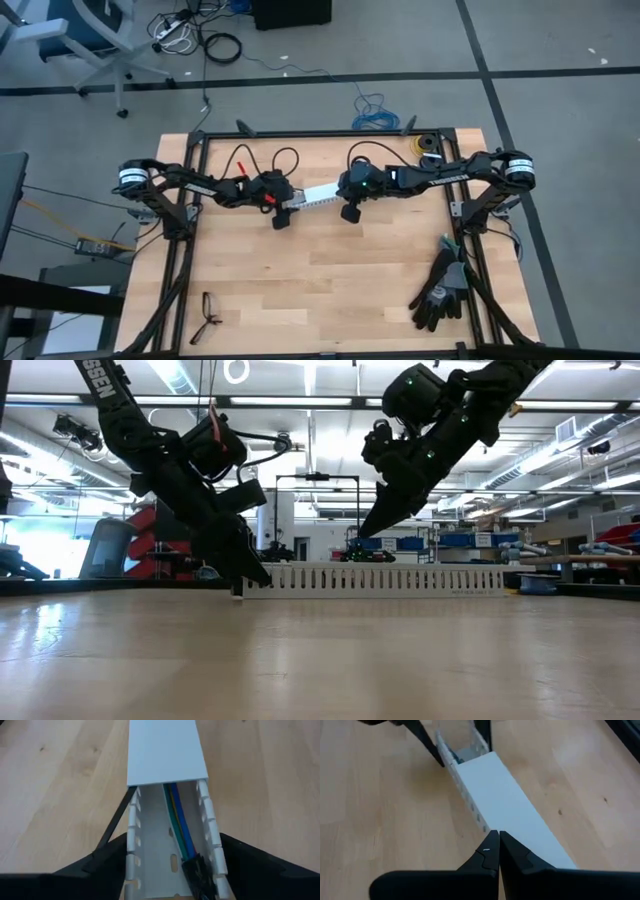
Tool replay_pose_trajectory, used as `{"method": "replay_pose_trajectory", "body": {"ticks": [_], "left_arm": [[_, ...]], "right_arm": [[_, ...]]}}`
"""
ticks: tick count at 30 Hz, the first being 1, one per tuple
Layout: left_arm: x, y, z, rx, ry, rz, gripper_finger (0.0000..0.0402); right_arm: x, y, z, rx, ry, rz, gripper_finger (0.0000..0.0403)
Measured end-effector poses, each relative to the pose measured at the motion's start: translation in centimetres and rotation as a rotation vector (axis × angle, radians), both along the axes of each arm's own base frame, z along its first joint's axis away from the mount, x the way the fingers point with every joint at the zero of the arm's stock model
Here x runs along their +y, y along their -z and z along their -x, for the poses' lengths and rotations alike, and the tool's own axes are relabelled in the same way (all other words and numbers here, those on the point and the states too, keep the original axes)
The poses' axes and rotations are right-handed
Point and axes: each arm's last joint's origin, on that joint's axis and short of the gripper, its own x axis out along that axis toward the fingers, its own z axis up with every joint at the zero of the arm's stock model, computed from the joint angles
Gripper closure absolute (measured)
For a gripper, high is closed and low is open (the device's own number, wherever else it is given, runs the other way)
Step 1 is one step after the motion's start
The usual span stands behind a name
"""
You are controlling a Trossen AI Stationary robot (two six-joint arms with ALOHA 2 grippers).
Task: Ziptie cables
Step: Close the white cable duct with the white cable duct cover
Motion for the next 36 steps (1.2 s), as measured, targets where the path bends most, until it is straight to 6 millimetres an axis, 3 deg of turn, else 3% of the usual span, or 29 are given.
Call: {"method": "replay_pose_trajectory", "body": {"ticks": [9,15,22,27,36], "left_arm": [[0.0,0.0,0.1,0.010,-0.003,-0.004,0.0158],[0.0,0.1,0.1,0.020,-0.010,-0.008,0.0171],[0.0,0.1,0.1,0.024,-0.018,-0.012,0.0172],[0.0,0.1,0.2,0.024,-0.017,-0.011,0.0172],[0.0,0.1,0.1,0.019,-0.019,-0.009,0.0154]], "right_arm": [[-2.1,2.1,-0.9,0.004,0.037,-0.021,0.0403],[-2.9,3.6,-1.7,-0.020,0.031,-0.073,0.0403],[-3.3,6.1,-5.6,-0.087,-0.064,-0.163,0.0403],[-3.1,6.2,-8.2,-0.107,-0.133,-0.153,0.0403],[-3.2,5.8,-8.4,-0.113,-0.147,-0.143,0.0403]]}}
